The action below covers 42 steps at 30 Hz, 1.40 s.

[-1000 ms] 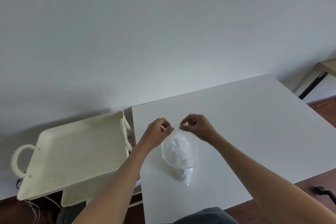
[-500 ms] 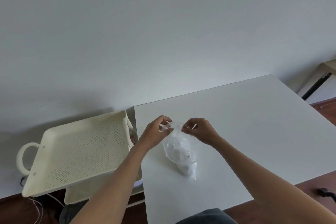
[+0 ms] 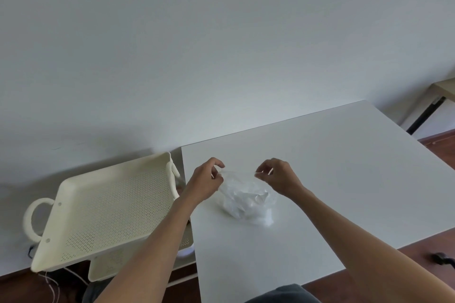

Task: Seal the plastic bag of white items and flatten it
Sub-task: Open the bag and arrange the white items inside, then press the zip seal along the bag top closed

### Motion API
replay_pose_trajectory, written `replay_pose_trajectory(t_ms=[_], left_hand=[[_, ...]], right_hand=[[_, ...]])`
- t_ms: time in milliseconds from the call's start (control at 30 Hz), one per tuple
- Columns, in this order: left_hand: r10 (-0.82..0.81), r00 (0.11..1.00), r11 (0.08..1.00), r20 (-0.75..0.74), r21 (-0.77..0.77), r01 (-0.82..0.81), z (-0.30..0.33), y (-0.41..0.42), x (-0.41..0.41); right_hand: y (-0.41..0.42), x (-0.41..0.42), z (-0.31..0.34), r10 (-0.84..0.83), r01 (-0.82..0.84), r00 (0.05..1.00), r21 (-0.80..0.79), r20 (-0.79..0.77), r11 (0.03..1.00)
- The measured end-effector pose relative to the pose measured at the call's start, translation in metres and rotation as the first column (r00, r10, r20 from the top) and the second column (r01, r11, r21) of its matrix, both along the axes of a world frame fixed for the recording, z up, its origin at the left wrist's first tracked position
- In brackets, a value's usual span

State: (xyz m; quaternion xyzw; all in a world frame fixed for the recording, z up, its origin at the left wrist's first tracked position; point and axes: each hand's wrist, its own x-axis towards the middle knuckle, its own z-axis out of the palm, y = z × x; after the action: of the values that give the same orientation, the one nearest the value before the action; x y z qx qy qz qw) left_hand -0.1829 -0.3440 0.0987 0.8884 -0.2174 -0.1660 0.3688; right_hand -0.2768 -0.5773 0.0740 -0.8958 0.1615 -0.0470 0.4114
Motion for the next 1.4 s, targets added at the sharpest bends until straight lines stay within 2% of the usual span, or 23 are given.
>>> replay_pose_trajectory(t_ms=[167, 233, 333, 400, 467, 567, 667, 800, 900, 1033, 1100, 1167, 1233, 1300, 1333, 1400], left_hand=[[-0.029, 0.999, 0.999, 0.02, -0.017, 0.029, 0.026, 0.004, 0.012], [0.007, 0.999, 0.999, 0.033, -0.031, -0.006, 0.035, 0.004, 0.013], [0.038, 0.998, 0.999, 0.041, 0.003, -0.038, 0.039, 0.007, 0.013], [0.056, 0.998, 0.998, 0.037, 0.03, -0.057, 0.036, 0.012, 0.012], [0.085, 0.996, 0.996, 0.015, 0.022, -0.086, 0.034, 0.015, 0.011], [0.11, 0.994, 0.994, -0.002, -0.002, -0.11, 0.032, 0.017, 0.01], [0.121, 0.992, 0.992, -0.018, -0.041, -0.122, 0.034, 0.019, 0.009], [0.111, 0.993, 0.992, -0.04, -0.05, -0.113, 0.029, 0.025, 0.003], [0.082, 0.995, 0.994, -0.065, -0.074, -0.087, 0.028, 0.03, 0.001], [0.06, 0.998, 0.986, -0.005, -0.157, -0.06, 0.036, 0.033, 0.002], [0.047, 0.999, 0.984, 0.024, -0.175, -0.043, 0.041, 0.03, 0.0], [-0.022, 0.998, 0.995, 0.05, -0.094, 0.027, 0.044, 0.027, -0.002], [-0.039, 0.995, 0.996, 0.091, -0.078, 0.047, 0.049, 0.024, -0.002], [0.001, 0.992, 0.99, 0.123, -0.143, 0.017, 0.052, 0.022, 0.001], [-0.009, 0.993, 0.992, 0.119, -0.124, 0.024, 0.053, 0.022, 0.001], [-0.08, 0.993, 0.997, 0.086, 0.025, 0.078, 0.051, 0.025, 0.002]], right_hand=[[0.001, 0.007, 0.025, -0.048, 0.056, 0.983, -0.04, 0.179, 0.998], [0.004, 0.008, 0.028, -0.05, 0.057, 0.982, -0.033, 0.185, 0.998], [0.001, 0.003, 0.024, 0.048, -0.052, 0.997, -0.071, -0.054, 0.996], [-0.003, -0.001, 0.021, 0.1, -0.119, 0.972, -0.079, -0.212, 0.99], [-0.004, -0.001, 0.019, 0.08, -0.101, 0.964, -0.071, -0.252, 0.992], [0.0, 0.001, 0.017, -0.03, 0.014, 0.984, -0.09, -0.176, 0.996], [0.003, 0.002, 0.014, -0.082, 0.083, 0.996, 0.012, -0.027, 0.997], [-0.002, -0.004, 0.012, -0.029, 0.025, 0.999, 0.131, 0.032, 0.991], [-0.009, -0.006, 0.017, 0.034, -0.038, 0.999, 0.141, 0.033, 0.989], [-0.018, -0.003, 0.034, 0.034, -0.054, 0.987, 0.127, 0.155, 0.99], [-0.018, -0.003, 0.044, 0.091, -0.106, 0.985, 0.094, 0.148, 0.99], [-0.018, -0.005, 0.051, 0.191, -0.197, 0.976, 0.048, 0.105, 0.979], [-0.021, -0.004, 0.057, 0.192, -0.2, 0.971, 0.044, 0.144, 0.979], [-0.025, 0.0, 0.064, 0.172, -0.183, 0.968, 0.046, 0.183, 0.982], [-0.025, 0.0, 0.069, 0.211, -0.216, 0.967, 0.019, 0.145, 0.976], [-0.023, -0.002, 0.072, 0.348, -0.348, 0.937, -0.059, -0.007, 0.936]])
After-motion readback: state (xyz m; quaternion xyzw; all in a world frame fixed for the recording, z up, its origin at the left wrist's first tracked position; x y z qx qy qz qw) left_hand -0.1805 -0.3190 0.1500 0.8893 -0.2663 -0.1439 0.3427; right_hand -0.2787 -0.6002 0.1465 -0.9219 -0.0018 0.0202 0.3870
